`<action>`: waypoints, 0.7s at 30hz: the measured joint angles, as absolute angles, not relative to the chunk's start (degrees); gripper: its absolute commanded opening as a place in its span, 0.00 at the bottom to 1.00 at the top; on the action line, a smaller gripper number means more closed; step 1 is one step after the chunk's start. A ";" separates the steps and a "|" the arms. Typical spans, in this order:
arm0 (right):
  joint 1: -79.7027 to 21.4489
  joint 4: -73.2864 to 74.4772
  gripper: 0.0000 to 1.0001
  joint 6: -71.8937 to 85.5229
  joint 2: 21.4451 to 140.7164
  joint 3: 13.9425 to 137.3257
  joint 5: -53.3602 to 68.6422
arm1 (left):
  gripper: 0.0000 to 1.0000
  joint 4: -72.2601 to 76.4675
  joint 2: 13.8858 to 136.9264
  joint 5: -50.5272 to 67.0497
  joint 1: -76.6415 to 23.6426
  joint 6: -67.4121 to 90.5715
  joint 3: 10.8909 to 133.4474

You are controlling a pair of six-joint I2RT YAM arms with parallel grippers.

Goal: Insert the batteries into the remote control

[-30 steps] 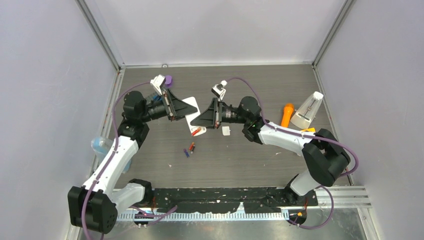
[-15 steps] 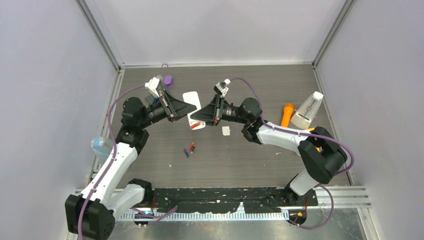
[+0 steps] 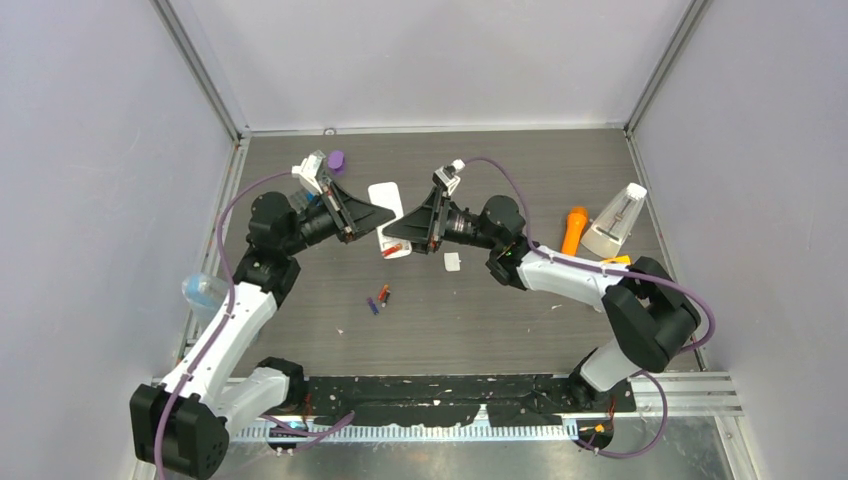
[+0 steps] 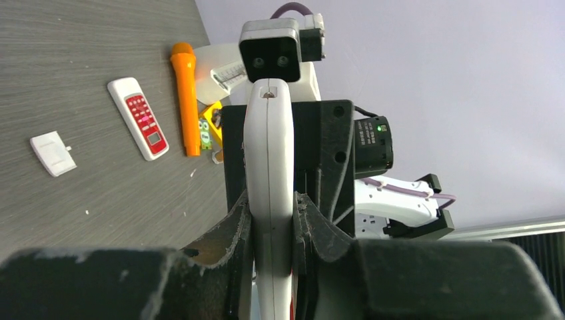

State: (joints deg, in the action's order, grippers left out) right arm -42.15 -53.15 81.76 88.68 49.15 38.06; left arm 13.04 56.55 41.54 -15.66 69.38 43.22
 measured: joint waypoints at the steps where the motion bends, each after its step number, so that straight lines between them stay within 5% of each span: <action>1: -42.15 -51.90 0.68 81.10 88.23 49.15 37.93 | 0.00 11.88 56.60 41.45 -15.66 68.42 43.72; 5: -42.15 -47.09 0.82 77.73 86.08 49.32 37.60 | 0.00 7.22 56.93 40.93 -15.70 64.95 47.11; 21: -42.30 -27.20 0.71 65.58 80.07 52.18 34.87 | 0.00 4.69 57.71 40.25 -15.75 60.99 49.82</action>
